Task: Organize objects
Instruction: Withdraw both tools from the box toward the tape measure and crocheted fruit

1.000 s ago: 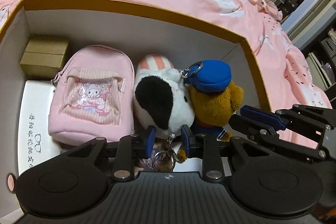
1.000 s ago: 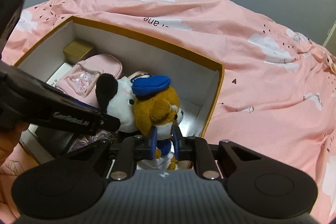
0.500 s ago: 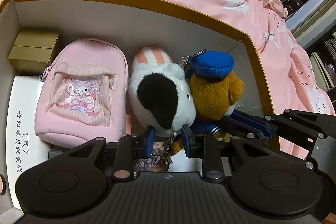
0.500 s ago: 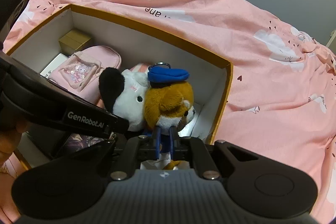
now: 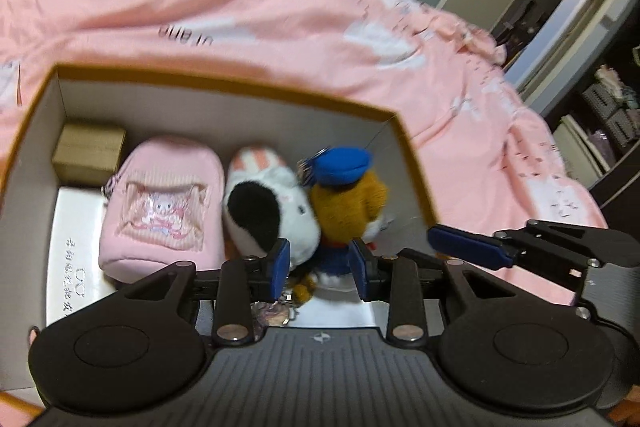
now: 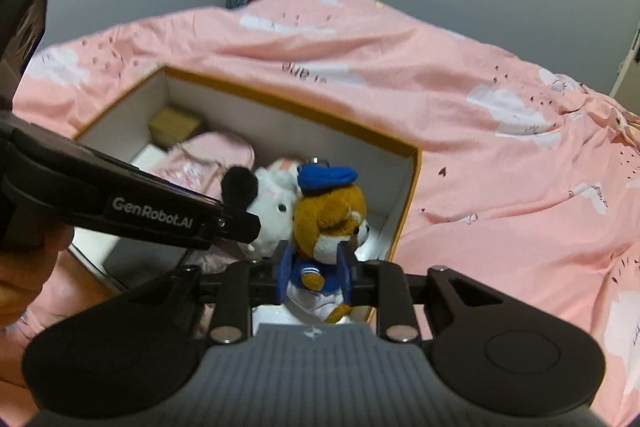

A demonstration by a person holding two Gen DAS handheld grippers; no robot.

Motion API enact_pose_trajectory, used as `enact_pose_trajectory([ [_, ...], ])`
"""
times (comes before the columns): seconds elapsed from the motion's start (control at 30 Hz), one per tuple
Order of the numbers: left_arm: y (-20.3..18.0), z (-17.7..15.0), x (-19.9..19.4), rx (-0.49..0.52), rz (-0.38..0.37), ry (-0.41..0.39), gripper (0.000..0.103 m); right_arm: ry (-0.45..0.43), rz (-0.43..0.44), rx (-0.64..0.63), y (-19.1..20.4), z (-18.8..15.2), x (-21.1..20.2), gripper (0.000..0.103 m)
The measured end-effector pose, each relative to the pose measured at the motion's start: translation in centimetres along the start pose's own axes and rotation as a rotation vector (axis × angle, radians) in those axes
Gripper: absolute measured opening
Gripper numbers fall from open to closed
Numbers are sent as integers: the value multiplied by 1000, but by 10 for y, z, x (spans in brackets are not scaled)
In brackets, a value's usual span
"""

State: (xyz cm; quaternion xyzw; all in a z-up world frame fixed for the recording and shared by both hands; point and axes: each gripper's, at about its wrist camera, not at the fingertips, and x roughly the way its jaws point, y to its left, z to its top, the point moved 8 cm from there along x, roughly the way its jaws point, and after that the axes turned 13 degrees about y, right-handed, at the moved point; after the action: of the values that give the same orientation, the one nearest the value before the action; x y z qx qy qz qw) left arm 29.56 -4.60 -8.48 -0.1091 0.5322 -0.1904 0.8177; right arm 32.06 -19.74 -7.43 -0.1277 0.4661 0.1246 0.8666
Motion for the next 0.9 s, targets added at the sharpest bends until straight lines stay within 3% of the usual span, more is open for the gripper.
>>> enact_pose_trajectory([
  [0.13, -14, -8, -26, 58, 6, -56, 38, -49, 7, 24, 5, -6, -21, 35],
  [0.4, -39, -35, -61, 172, 42, -85, 38, -105, 56, 118, 17, -31, -59, 40],
  [0.6, -32, -71, -66, 168, 75, -38, 39, -50, 94, 202, 28, -65, -60, 41],
  [0.9, -4, -133, -57, 59, 16, 86, 39, 71, 132, 282, 45, -122, -44, 41],
])
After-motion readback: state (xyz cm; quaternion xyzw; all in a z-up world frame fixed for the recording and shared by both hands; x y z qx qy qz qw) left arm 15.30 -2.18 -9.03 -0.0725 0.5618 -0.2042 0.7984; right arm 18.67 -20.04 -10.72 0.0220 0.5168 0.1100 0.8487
